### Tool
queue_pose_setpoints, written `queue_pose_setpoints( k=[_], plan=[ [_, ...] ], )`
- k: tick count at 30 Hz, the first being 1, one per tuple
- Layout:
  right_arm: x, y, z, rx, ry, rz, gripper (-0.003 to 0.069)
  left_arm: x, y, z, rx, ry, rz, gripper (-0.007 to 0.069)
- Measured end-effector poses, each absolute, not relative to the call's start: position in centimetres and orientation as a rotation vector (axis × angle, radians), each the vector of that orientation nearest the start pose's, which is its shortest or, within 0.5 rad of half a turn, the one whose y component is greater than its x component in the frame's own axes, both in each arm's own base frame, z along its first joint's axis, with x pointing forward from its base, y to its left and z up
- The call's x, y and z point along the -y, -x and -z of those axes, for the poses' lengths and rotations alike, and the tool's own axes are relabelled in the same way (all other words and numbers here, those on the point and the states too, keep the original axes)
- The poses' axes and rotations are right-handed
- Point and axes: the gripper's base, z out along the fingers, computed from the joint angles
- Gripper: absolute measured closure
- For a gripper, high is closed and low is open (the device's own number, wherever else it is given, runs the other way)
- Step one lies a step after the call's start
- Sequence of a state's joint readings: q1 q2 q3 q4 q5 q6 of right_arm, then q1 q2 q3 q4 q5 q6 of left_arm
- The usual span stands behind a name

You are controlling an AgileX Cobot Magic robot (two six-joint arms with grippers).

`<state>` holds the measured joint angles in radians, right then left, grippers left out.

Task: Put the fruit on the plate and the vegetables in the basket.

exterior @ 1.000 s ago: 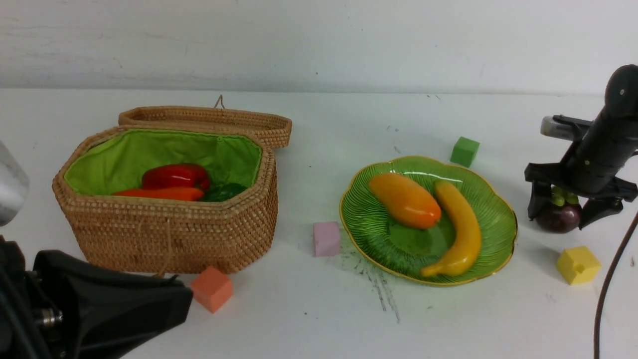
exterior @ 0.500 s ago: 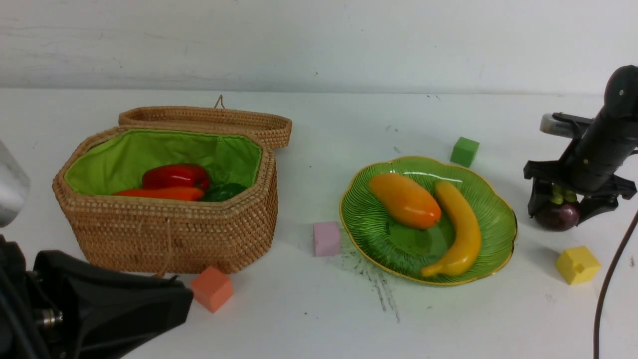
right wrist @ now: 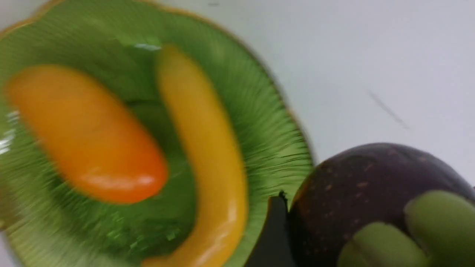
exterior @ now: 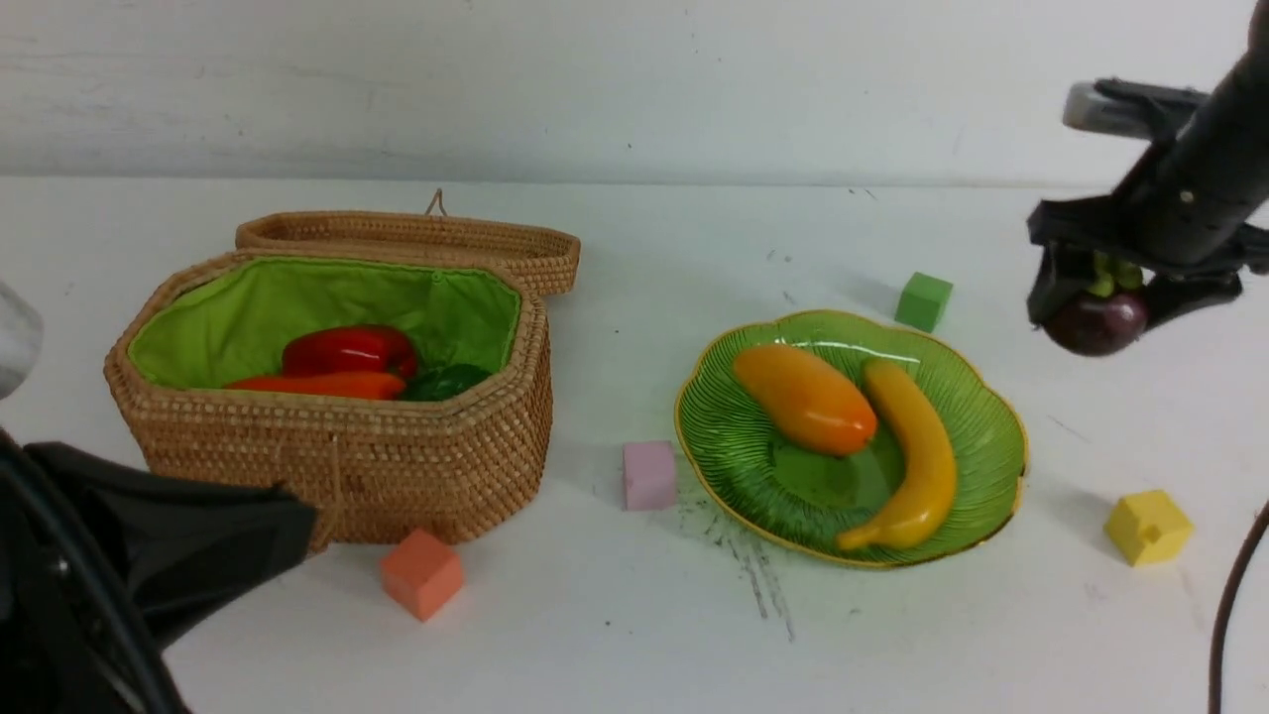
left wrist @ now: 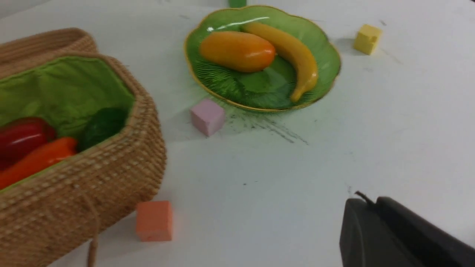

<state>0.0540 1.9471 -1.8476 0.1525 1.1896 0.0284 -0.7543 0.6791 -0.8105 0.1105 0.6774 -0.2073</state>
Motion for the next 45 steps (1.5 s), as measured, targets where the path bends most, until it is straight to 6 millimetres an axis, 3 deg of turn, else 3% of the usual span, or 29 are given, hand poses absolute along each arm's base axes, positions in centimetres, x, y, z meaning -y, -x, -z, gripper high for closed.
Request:
queue_pose_setpoints(
  k=[1,4,7,12,17,25,28,32,37,38,41,43,45],
  plan=[
    [-4.6,-41.9,-31.1,-2.766,0.034,-0.245,0.0079,8.0,-9.7,-36.6,-1.976,-0.566,0.474,0.06],
    [-10.5,-40.3,-31.9,-2.757,0.242,-0.305,0.0079,7.4,-10.2,-36.7,-1.987,-0.45,0.418,0.0597],
    [-13.5,-39.8,-31.1,-2.773,0.336,-0.328,0.0079,7.1,-10.4,-36.7,-1.992,-0.407,0.392,0.0595],
    [-16.9,-39.9,-27.9,-2.833,0.429,-0.33,0.0079,6.9,-10.5,-36.7,-2.0,-0.406,0.367,0.0596],
    [-18.9,-39.8,-25.8,-2.875,0.491,-0.327,0.0079,6.9,-10.5,-36.6,-2.008,-0.405,0.361,0.0596],
    [-19.3,-39.4,-26.3,-2.869,0.475,-0.327,-0.0019,6.9,-10.5,-36.6,-2.009,-0.403,0.362,0.0596],
    [-19.0,-38.9,-27.6,-2.855,0.477,-0.326,-0.0006,6.9,-10.5,-36.6,-2.007,-0.403,0.363,0.0592],
    [-18.5,-37.8,-30.4,-2.805,0.478,-0.336,0.0066,6.9,-10.5,-36.6,-2.003,-0.404,0.366,0.059],
    [-16.9,-35.0,-35.2,-2.693,0.478,-0.315,0.027,6.4,-9.5,-37.4,-1.922,-0.387,0.444,0.0589],
    [-16.2,-33.5,-36.4,-2.669,0.474,-0.307,0.0365,5.7,-8.5,-37.6,-1.859,-0.384,0.492,0.0589],
    [-14.3,-29.5,-38.6,-2.64,0.431,-0.321,0.0529,4.4,-6.6,-36.9,-1.767,-0.372,0.573,0.0589],
    [-13.6,-27.8,-39.3,-2.629,0.413,-0.33,0.0573,3.9,-5.9,-36.0,-1.743,-0.368,0.601,0.0589],
    [-11.8,-23.9,-39.4,-2.643,0.353,-0.344,0.0652,3.2,-4.7,-34.0,-1.7,-0.35,0.669,0.0596]
  ],
)
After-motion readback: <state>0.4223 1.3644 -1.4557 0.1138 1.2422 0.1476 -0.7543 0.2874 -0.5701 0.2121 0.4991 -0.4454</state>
